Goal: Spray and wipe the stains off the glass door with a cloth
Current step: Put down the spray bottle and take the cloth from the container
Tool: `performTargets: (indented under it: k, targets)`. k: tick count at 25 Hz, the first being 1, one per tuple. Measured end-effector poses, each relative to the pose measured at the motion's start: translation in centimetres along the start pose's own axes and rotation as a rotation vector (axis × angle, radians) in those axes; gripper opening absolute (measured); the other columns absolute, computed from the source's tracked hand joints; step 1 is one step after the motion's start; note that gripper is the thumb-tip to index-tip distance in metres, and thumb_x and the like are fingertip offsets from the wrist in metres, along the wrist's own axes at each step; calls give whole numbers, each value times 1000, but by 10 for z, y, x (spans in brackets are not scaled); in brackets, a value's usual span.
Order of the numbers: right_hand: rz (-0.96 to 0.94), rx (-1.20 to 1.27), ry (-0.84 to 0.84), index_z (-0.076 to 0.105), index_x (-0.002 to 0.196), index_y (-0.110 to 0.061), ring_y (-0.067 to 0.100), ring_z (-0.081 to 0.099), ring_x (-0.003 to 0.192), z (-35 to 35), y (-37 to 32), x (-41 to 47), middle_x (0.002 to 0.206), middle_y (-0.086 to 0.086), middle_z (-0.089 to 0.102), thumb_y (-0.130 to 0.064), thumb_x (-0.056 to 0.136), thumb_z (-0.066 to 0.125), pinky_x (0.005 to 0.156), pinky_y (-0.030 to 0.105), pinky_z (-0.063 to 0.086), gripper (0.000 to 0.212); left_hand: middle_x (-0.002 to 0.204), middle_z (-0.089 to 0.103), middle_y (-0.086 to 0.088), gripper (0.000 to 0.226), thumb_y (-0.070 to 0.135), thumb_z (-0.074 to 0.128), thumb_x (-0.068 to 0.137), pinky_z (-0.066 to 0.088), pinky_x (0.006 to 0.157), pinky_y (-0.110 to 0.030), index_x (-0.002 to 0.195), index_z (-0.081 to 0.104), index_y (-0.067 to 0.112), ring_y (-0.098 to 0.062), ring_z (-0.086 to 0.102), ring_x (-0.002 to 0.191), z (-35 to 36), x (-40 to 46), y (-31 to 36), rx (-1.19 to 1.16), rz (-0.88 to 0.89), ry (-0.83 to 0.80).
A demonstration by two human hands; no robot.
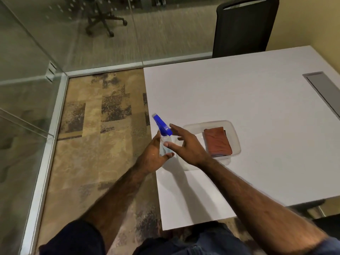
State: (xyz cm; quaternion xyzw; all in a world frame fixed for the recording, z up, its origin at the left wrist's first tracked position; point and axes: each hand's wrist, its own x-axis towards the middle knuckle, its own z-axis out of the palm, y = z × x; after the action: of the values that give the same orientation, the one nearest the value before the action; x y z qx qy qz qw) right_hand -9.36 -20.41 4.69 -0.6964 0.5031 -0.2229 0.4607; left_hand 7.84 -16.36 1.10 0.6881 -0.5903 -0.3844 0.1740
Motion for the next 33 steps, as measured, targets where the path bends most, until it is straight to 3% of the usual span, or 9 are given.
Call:
performTargets:
  k: [3,6,12,16,20,23,26,29,33]
  targets:
    - [10,22,-13,46,165,-24,12,60,139,-12,0,-12,159,-5,61,-47,96,83,114,34,52,81,182,17,-3,110,48,75,99,10,130,-24,174,4,14,-22,21,167,9,-17,0,6,10,122]
    - [13,21,-3,48,163,-22,13,60,140,-28,2,-25,159,-4,61,-46,94,84,116,35,51,81,182,18,-3,103,54,70,99,7,127,-26,174,10,17,-24,22,168,30,-42,1,22,-65,259]
    - [33,-128,74,60,155,-21,-7,55,125,-68,26,-45,147,-4,67,-42,93,88,105,6,43,72,171,43,-8,84,60,57,100,33,128,-41,167,39,13,-29,44,158,70,-83,5,135,67,403]
    - [89,-202,159,66,148,-19,21,55,140,-94,48,-44,143,1,67,-34,98,82,121,45,46,55,161,57,-11,66,47,64,103,44,124,-48,156,55,8,-29,52,152,87,-74,24,200,317,466]
    - [138,-223,136,69,121,10,48,65,117,-113,70,-34,120,31,71,-1,101,67,100,45,50,23,160,59,-10,62,31,77,101,41,124,-42,155,56,9,-27,52,152,96,-30,53,209,454,395]
    - [140,-290,47,69,102,5,35,64,101,-124,86,-17,101,16,71,3,97,63,97,48,52,9,156,62,-11,62,25,81,98,39,123,-40,152,59,6,-28,55,148,104,5,69,255,451,297]
    - [136,-374,0,70,133,-7,30,59,129,-131,98,-2,131,10,70,-8,103,67,114,42,47,30,166,51,-12,63,33,69,106,33,130,-41,160,50,5,-30,46,156,110,38,78,325,359,90]
    - [93,-494,-28,69,135,-6,35,59,130,-129,108,7,132,15,67,-1,100,62,107,39,48,36,176,34,-10,71,42,57,111,17,134,-35,168,33,8,-27,29,165,118,63,79,412,282,-59]
    - [63,-626,-92,60,151,-11,33,54,138,-130,119,22,143,13,61,-9,98,68,109,40,51,54,173,40,-10,72,41,63,108,12,136,-45,167,36,9,-29,34,162,125,88,89,437,275,-107]
